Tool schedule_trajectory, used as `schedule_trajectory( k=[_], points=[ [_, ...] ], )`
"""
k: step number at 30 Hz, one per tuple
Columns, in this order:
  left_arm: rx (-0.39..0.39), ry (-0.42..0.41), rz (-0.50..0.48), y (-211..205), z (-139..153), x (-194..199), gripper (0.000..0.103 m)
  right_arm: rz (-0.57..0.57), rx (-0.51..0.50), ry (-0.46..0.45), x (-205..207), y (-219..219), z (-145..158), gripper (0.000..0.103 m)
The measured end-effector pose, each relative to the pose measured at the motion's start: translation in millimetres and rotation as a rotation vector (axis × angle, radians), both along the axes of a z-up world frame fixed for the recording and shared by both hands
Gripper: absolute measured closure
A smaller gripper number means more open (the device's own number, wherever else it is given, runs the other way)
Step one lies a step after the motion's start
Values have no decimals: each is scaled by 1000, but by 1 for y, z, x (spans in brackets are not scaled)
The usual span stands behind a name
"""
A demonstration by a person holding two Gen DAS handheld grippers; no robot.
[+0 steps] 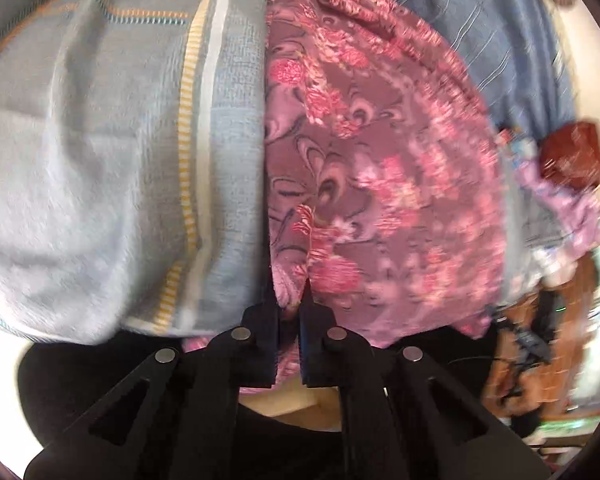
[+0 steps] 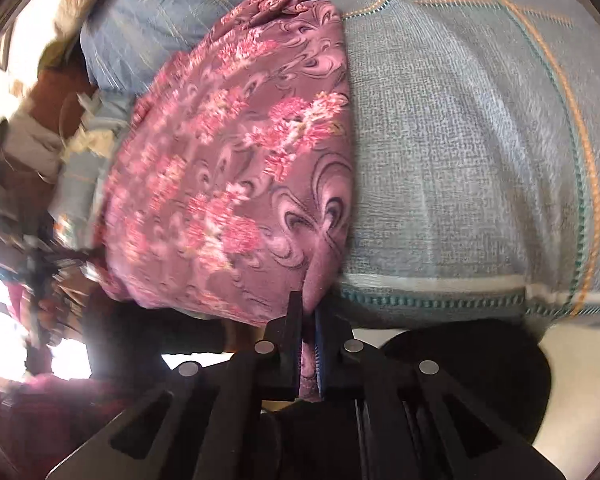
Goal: Fold small clothes
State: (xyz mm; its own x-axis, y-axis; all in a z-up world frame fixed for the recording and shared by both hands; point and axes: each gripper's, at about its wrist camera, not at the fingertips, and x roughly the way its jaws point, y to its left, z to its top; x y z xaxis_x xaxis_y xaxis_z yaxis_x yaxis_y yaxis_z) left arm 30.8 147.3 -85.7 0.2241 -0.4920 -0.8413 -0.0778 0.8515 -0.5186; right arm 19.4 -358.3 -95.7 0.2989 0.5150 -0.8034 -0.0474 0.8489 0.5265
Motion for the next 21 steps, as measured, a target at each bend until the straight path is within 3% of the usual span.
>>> schedule_trajectory(
  k=[5, 8, 11, 17, 21],
  points=[
    [-197, -47, 9, 1, 20, -4, 98, -84, 283, -13, -8, -14, 15, 99],
    [-267, -70, 0, -1, 32, 2, 98, -106, 354, -31, -8, -17, 21, 99],
    [-213, -68, -17, -7, 31, 11, 98, -115, 268, -29, -3, -20, 19, 99],
    [-76, 40, -39, -18, -3, 17, 98, -78, 140, 9, 2, -16, -2, 93],
    [-76, 45, -55, -20, -4, 17, 93, -36, 85, 5, 6, -8, -5, 93]
  ],
)
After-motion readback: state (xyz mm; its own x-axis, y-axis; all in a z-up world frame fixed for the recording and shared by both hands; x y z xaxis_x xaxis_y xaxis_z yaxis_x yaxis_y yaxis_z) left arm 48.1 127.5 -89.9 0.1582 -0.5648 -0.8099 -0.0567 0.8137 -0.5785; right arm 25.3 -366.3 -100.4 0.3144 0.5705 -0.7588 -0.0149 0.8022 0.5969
